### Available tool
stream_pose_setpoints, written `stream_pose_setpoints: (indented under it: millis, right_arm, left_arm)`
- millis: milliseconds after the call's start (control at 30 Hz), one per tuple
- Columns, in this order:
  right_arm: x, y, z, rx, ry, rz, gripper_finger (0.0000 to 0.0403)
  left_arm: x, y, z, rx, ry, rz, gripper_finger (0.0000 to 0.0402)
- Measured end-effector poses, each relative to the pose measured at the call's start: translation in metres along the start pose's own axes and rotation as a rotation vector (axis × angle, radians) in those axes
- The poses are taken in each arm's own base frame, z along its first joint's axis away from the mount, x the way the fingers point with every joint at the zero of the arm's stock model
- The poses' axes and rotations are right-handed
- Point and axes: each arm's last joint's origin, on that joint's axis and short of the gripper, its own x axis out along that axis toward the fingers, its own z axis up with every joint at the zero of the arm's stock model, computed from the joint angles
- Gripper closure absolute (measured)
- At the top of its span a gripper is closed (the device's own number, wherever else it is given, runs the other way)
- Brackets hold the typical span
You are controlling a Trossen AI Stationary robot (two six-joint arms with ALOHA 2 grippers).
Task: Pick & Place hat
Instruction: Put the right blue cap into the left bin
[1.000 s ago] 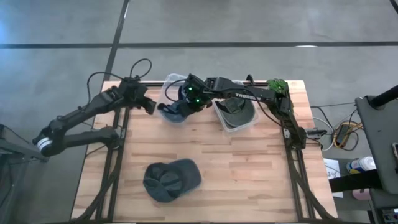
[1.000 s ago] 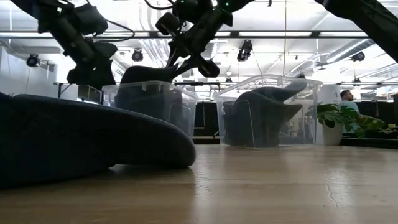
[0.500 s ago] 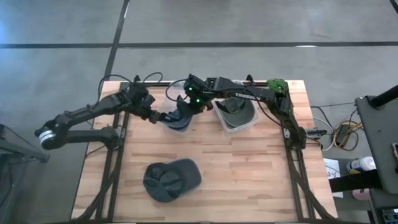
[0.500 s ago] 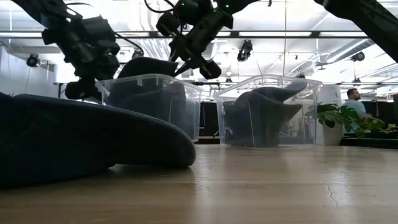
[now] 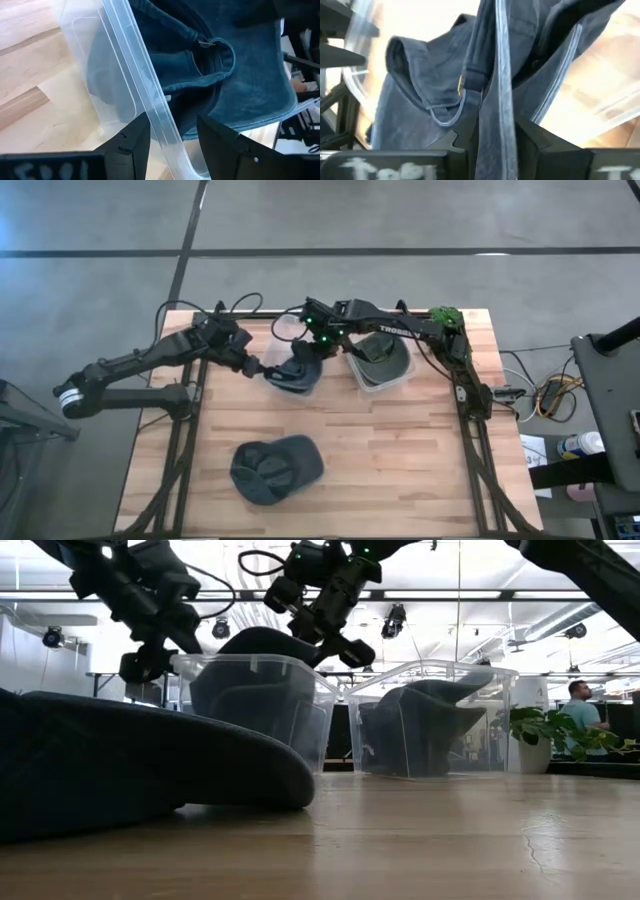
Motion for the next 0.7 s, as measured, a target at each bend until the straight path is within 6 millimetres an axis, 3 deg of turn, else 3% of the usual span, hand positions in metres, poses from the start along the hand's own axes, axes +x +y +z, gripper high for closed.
stream_pose_setpoints:
  millis: [367, 700]
  right_arm:
    - [-0.011, 0.0, 0.001, -0.028, 0.053, 0.035, 0.0314]
    - [-0.016, -0.005, -0.014, -0.019, 0.258, 0.035, 0.0314]
  left_arm:
    - [0.0, 0.002, -0.014, -0.011, 0.163, -0.023, 0.0248]
    - [0.001, -0.009, -0.022, 0.022, 0.235, -0.115, 0.0248]
